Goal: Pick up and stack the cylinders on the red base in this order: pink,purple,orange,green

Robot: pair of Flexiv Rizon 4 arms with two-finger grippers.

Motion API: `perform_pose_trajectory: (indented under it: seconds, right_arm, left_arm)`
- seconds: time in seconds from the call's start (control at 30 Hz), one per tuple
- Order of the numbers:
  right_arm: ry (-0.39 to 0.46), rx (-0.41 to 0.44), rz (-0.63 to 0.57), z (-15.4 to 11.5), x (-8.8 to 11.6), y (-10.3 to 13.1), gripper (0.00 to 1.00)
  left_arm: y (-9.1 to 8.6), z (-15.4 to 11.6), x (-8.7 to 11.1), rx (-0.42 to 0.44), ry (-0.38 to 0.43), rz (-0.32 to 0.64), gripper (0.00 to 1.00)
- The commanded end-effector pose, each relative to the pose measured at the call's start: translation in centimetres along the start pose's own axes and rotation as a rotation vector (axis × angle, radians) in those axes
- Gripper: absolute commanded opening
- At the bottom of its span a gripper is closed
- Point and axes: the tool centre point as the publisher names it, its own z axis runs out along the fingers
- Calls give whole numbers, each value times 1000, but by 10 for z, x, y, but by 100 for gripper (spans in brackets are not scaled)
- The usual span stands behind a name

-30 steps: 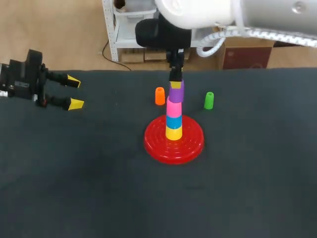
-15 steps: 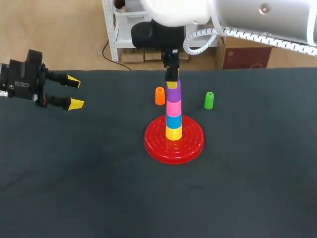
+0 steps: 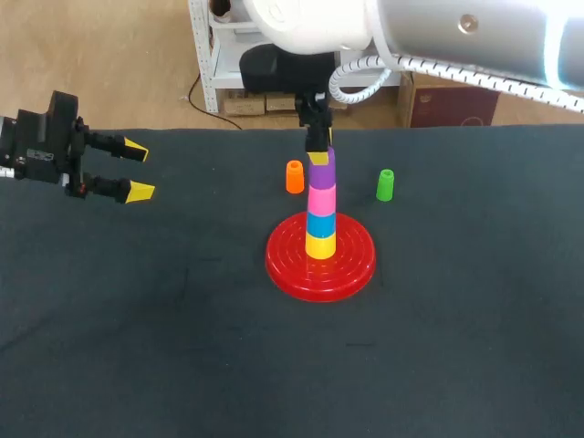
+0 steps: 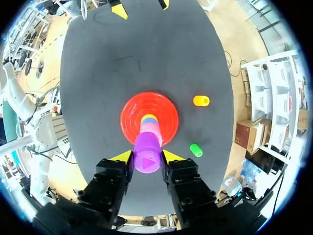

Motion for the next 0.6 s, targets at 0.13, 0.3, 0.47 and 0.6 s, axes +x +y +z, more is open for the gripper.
perform_pose_trajectory:
  seconds: [0.13, 0.3, 0.47, 0.6]
  right_arm:
    - [-1, 31, -1, 7, -4, -1, 0]
    - [-9, 36, -9, 8, -8, -7, 0]
    - [-7, 26, -20, 14, -14, -3, 0]
    - [-29, 8, 9, 27, -13, 8, 0]
  left_arm:
    - [-1, 0, 1, -4, -5, 3, 100]
    - [-1, 0, 1, -4, -5, 3, 100]
    - [-1, 0, 1, -4, -5, 3, 100]
    - [-1, 0, 1, -4, -5, 3, 100]
